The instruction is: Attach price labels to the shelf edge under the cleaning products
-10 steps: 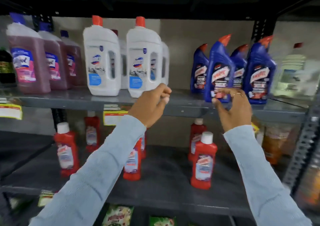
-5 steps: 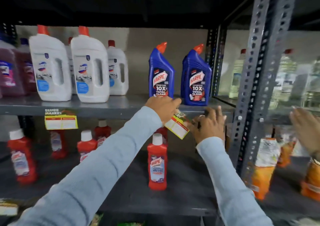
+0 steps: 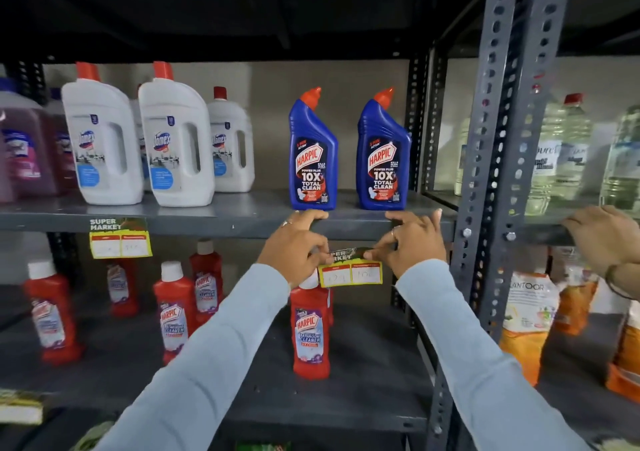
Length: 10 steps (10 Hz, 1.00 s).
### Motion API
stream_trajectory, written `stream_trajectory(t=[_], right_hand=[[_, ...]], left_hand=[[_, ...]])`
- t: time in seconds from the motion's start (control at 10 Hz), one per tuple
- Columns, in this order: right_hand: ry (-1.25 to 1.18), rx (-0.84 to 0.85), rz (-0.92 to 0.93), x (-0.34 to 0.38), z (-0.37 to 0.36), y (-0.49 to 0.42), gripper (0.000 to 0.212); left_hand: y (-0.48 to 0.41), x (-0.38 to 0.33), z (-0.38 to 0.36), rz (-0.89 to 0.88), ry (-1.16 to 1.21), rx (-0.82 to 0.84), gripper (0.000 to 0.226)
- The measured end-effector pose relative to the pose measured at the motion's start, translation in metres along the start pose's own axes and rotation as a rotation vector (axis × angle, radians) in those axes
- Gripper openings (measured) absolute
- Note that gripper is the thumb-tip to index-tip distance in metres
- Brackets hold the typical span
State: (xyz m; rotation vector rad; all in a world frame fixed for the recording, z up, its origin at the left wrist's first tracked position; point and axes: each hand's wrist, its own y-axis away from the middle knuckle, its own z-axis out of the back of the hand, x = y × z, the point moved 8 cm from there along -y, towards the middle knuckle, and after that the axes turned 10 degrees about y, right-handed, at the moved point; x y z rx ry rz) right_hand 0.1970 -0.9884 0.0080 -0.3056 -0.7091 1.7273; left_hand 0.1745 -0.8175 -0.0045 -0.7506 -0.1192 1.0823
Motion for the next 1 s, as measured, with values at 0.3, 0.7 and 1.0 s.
stream_trajectory(t=[0.3,0.7,1.0], right_hand=[[-0.43,0.055,-0.173,-0.016,0.011,-0.022,0.024],[-0.27,0.006,-0.28,-0.023,0.008,-0.03,0.029],[-0.155,-0.003,-0.24,-0.014,0.036,-0.02,0.015]], left_hand=[[-0.016,0.023,0.023,0.241,0.526,-0.225,0.02],[-0.026,0.033,0.023,0.329,0.562,-0.318,0.023],[-0.04,0.021,0.039,0.34,0.403,-0.114,0.015]])
